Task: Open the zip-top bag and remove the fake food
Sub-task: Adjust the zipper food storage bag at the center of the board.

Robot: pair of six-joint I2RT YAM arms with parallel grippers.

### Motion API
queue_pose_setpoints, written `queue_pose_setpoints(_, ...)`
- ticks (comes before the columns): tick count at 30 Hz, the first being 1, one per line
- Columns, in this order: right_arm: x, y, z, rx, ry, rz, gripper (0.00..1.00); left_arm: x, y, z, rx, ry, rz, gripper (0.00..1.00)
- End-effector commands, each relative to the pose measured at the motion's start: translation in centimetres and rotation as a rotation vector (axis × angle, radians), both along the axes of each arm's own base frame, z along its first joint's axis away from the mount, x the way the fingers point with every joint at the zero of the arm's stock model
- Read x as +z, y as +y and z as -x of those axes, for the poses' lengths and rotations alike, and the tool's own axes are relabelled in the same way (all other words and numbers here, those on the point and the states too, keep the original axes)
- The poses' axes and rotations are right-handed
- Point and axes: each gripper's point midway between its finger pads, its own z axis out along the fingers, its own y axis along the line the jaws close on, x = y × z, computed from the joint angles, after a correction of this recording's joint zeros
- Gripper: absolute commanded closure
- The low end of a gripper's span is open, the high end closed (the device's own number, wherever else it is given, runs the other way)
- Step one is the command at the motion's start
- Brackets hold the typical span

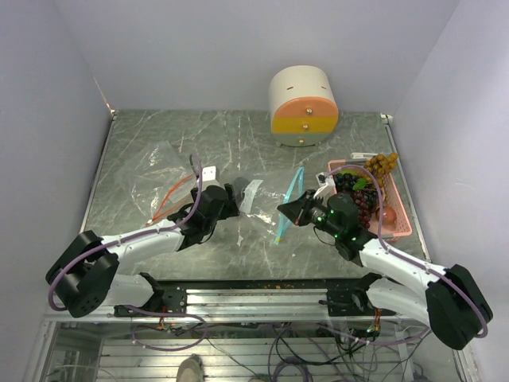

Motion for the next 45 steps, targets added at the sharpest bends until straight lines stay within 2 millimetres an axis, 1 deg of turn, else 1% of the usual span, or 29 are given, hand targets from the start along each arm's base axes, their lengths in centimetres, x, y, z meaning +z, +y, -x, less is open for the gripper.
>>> queue_pose_setpoints(1,-0.4,-1.1,-0.1,-0.032,-0.012,0.052,1.0,-0.2,-0.1,-0.6,0.004,-0.008,0.034,0.16)
queue_pose_setpoints(7,-1.3,-0.5,0.0,-0.008,0.015,0.048,1.0,-2.1,-1.1,-0.7,-0.017,0.025,0.048,0.2)
queue_pose_setpoints(9,-1.3,-0.5,-0.1,-0.008,0.014,0.049,1.0,-2.9,-1.0,-0.7,-0.016,0.034,0.044,0.23)
queue_pose_setpoints(10,-1.3,-0.5,-0.1,-0.008,0.013,0.049,1.0,-3.1,-1.0,-0.7,-0.018,0.032,0.057,0.26)
queue_pose_setpoints(11,-1.4,-0.5,-0.1,-0.009,0.014,0.049,1.0,-3.3,-1.1,-0.7,-0.024,0.032,0.07,0.32)
queue_pose_setpoints(12,-1.4,-0.5,-0.1,-0.007,0.015,0.049,1.0,-3.4,-1.3,-0.7,-0.038,0.031,0.085,0.4)
queue_pose_setpoints(14,-1.6,-0.4,-0.1,-0.006,0.018,0.051,1.0,-3.3,-1.9,-0.7,-0.067,0.028,0.106,0.57)
queue_pose_setpoints(17,-1.7,-0.4,0.0,0.001,0.025,0.058,1.0,-3.0,-2.6,-0.7,-0.099,0.023,0.125,0.87)
queue_pose_setpoints(18,-1.7,-0.4,0.0,0.003,0.027,0.06,1.0,-3.0,-2.8,-0.7,-0.11,0.023,0.126,0.92)
queue_pose_setpoints(20,-1.4,-0.5,0.0,0.001,0.022,0.069,1.0,-2.8,-3.1,-0.8,-0.118,0.02,0.134,0.93)
queue_pose_setpoints(21,-1.1,-0.7,-0.1,-0.005,0.012,0.074,0.98,-2.7,-3.2,-0.8,-0.117,0.02,0.136,0.93)
queue_pose_setpoints(22,-0.9,-0.9,-0.2,-0.015,0.007,0.09,0.86,-2.7,-3.2,-0.8,-0.116,0.02,0.138,0.93)
queue_pose_setpoints(23,-0.6,-1.3,-0.3,-0.029,-0.004,0.107,0.72,-2.6,-3.2,-0.8,-0.116,0.019,0.139,0.93)
queue_pose_setpoints(24,-0.6,-1.8,-0.3,-0.046,-0.009,0.129,0.62,-2.7,-3.1,-0.8,-0.115,0.02,0.14,0.93)
queue_pose_setpoints(25,-0.6,-2.5,-0.5,-0.076,-0.016,0.15,0.55,-2.6,-3.0,-0.7,-0.112,0.02,0.14,0.93)
queue_pose_setpoints(26,-0.6,-3.3,-0.5,-0.11,-0.019,0.169,0.51,-2.6,-2.9,-0.6,-0.11,0.02,0.141,0.93)
queue_pose_setpoints(28,-0.7,-5.0,-0.3,-0.182,-0.022,0.191,0.48,-2.8,-2.6,-0.3,-0.103,0.024,0.141,0.93)
queue_pose_setpoints(29,-0.6,-5.7,-0.3,-0.215,-0.028,0.187,0.5,-2.9,-2.5,-0.2,-0.1,0.026,0.143,0.93)
queue_pose_setpoints(30,-0.5,-6.4,-0.4,-0.253,-0.03,0.185,0.55,-2.9,-2.3,-0.2,-0.095,0.026,0.144,0.93)
queue_pose_setpoints(32,-0.6,-7.7,-0.4,-0.319,-0.016,0.17,0.71,-2.8,-2.2,0.0,-0.091,0.024,0.15,0.93)
queue_pose_setpoints(33,-0.6,-8.1,-0.5,-0.345,-0.008,0.166,0.81,-2.9,-2.2,0.0,-0.09,0.026,0.15,0.93)
queue_pose_setpoints(35,-1.1,-8.5,-0.7,-0.363,0.013,0.167,0.97,-2.7,-2.2,0.0,-0.091,0.024,0.152,0.93)
queue_pose_setpoints(36,-1.5,-8.4,-0.7,-0.355,0.026,0.17,1.0,-2.6,-2.2,0.0,-0.091,0.024,0.152,0.93)
queue_pose_setpoints(38,-2.2,-7.8,-0.7,-0.325,0.056,0.166,0.99,-2.4,-2.3,0.0,-0.093,0.02,0.155,0.93)
queue_pose_setpoints(39,-2.9,-7.4,-0.5,-0.3,0.075,0.169,0.92,-2.3,-2.3,-0.1,-0.093,0.02,0.154,0.93)
queue_pose_setpoints(41,-3.3,-6.5,-0.4,-0.26,0.085,0.145,0.71,-2.2,-2.3,-0.1,-0.094,0.019,0.152,0.93)
queue_pose_setpoints(42,-3.6,-6.2,-0.3,-0.248,0.094,0.138,0.63,-2.1,-2.3,-0.1,-0.095,0.017,0.152,0.93)
queue_pose_setpoints(43,-3.9,-6.1,-0.3,-0.242,0.101,0.134,0.57,-2.0,-2.3,-0.1,-0.096,0.017,0.15,0.93)
queue_pose_setpoints(45,-4.3,-5.8,-0.2,-0.229,0.105,0.125,0.51,-2.0,-2.2,-0.1,-0.096,0.017,0.147,0.93)
